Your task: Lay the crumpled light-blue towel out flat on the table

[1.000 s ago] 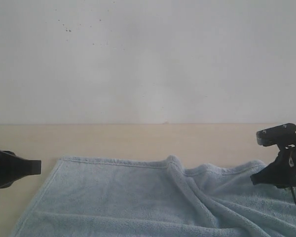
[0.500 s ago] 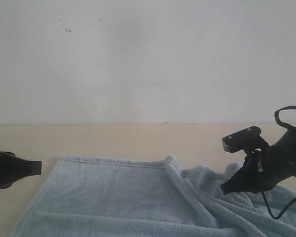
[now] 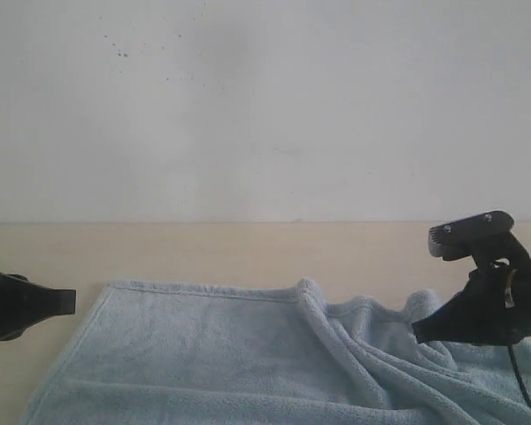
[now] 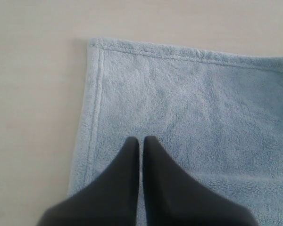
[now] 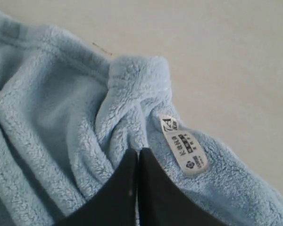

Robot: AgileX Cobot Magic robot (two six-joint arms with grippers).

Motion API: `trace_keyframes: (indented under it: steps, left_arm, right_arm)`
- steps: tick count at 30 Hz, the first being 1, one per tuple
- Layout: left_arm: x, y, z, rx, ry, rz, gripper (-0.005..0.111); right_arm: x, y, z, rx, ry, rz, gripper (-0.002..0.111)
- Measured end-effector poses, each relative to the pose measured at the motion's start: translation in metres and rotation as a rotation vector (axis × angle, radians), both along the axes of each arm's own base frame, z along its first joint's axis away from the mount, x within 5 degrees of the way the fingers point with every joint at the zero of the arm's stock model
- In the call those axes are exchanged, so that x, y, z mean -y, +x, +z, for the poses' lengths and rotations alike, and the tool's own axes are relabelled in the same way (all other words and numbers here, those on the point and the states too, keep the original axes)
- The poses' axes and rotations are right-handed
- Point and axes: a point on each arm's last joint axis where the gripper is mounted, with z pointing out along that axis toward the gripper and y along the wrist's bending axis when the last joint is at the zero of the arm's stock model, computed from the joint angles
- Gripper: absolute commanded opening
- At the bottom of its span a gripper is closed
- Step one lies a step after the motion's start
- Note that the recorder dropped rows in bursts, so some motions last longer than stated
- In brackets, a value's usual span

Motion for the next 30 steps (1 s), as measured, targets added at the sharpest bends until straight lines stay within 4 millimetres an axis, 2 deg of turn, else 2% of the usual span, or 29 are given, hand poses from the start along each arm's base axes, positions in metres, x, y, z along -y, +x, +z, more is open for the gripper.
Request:
trace_keyframes:
  steps: [3,8,14,20,25,30]
  left_arm:
    - [0.001,-0.001,0.000,-0.009,-0.006,-0.005,0.004]
    - [0.001,-0.003,0.004,0.001,-0.015,-0.011,0.004]
    - [0.001,-0.004,0.006,0.002,-0.022,-0.017,0.004]
    - [0.002,-0.004,0.006,0.001,-0.023,-0.017,0.004]
    - [0.002,-0.004,0.006,0.001,-0.023,-0.017,0.004]
    - [0.002,-0.004,0.006,0.001,-0.023,-0.017,0.004]
  right_arm:
    - [0.006,0.006,0.003,0.047,0.016,0.001,0.000]
    - [0.030,0.035,0.002,0.045,-0.019,-0.069,0.000]
    - [0.058,0.058,-0.018,-0.062,-0.111,-0.120,0.002]
    - [0.067,0.059,-0.040,-0.146,-0.157,-0.107,0.031]
    - [0.068,0.056,-0.046,-0.198,-0.152,-0.135,0.029]
    - [0.062,0.047,-0.042,-0.231,-0.146,-0.130,0.029]
